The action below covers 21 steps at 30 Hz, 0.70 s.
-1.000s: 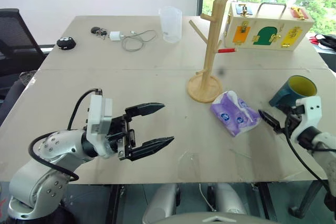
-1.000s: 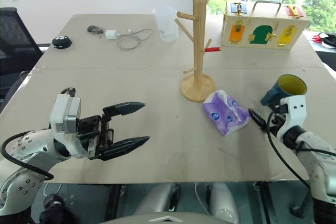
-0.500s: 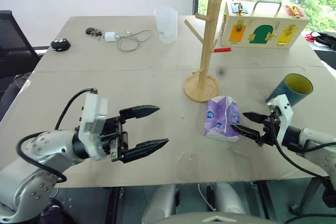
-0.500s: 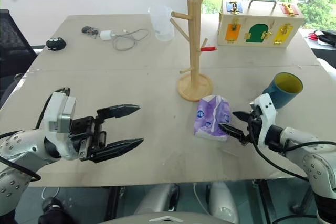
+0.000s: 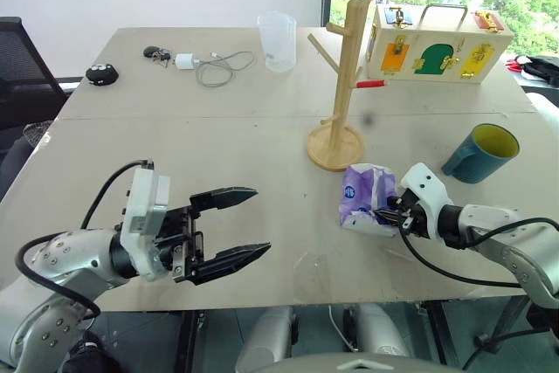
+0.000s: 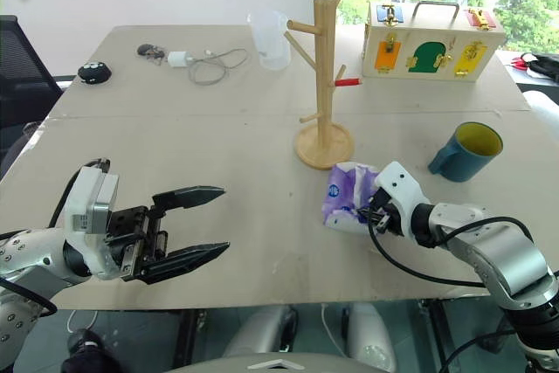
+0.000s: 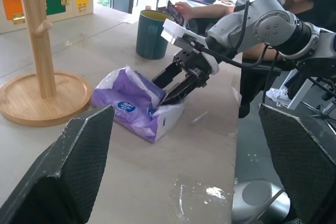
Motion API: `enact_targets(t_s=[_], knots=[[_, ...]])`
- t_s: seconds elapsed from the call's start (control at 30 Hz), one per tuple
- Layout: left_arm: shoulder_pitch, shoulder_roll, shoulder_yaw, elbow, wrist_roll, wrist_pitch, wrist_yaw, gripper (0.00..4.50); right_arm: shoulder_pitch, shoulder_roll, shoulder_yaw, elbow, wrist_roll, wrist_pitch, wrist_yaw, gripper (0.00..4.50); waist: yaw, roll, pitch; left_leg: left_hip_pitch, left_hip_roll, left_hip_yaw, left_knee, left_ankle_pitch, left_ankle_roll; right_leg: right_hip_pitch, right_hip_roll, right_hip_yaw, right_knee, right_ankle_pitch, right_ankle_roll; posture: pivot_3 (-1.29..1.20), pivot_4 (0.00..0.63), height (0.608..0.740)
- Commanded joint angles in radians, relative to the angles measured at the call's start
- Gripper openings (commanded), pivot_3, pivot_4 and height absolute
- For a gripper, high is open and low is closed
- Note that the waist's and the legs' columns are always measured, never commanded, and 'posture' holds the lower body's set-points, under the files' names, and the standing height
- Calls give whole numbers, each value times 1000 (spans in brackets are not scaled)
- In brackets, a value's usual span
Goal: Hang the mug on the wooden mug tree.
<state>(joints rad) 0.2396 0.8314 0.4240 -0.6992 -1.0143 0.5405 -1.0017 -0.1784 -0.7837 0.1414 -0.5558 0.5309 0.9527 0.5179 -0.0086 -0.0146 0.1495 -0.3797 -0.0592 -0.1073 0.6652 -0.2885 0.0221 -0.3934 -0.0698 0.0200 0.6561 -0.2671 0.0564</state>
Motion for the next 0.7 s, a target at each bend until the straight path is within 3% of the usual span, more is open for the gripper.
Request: enact_targets(t_s=[0.03, 0.2, 0.33, 0.47, 0.6, 0.7], knots=[[8, -12, 22, -13, 11, -35, -18, 4500, 28, -31, 5, 6, -45, -35, 31, 198, 1, 0, 0, 0, 0, 0, 0, 0, 0, 0, 0, 0, 0, 0, 0, 0, 150, 740], [-3, -20, 8, -3, 22, -51, -21, 4500, 70, 9, -126, -11, 41, -143, 120, 74, 3, 1, 1, -1, 0, 0, 0, 0, 0, 0, 0, 0, 0, 0, 0, 0, 150, 740], [-20, -31, -5, 8, 26, -56, -24, 4500, 186, -9, -404, -54, 272, -90, 225, 74, 9, 2, 2, -2, 0, -1, 0, 0, 0, 0, 0, -1, -1, 0, 0, 0, 150, 740], [-36, -39, -22, 23, 34, -61, -37, 4500, 386, -73, -691, -55, 381, -33, 331, 74, 23, 2, 2, -2, 0, -1, 0, -3, 5, 0, 0, -1, -2, 0, 0, 0, 150, 740], [-68, -46, -58, 52, 49, -75, -59, 4500, 547, -113, -941, 35, 404, -7, 422, 74, 24, 3, 2, -1, 0, 0, 0, -3, 6, 2, 0, -1, -1, 0, 0, 0, 150, 740], [-106, -50, -88, 72, 55, -78, -74, 4500, 624, -138, -1042, 161, 313, -72, 469, 74, 22, 3, 2, 2, 0, 0, 0, -3, 6, 5, 0, -1, -1, 0, 0, 0, 150, 740]])
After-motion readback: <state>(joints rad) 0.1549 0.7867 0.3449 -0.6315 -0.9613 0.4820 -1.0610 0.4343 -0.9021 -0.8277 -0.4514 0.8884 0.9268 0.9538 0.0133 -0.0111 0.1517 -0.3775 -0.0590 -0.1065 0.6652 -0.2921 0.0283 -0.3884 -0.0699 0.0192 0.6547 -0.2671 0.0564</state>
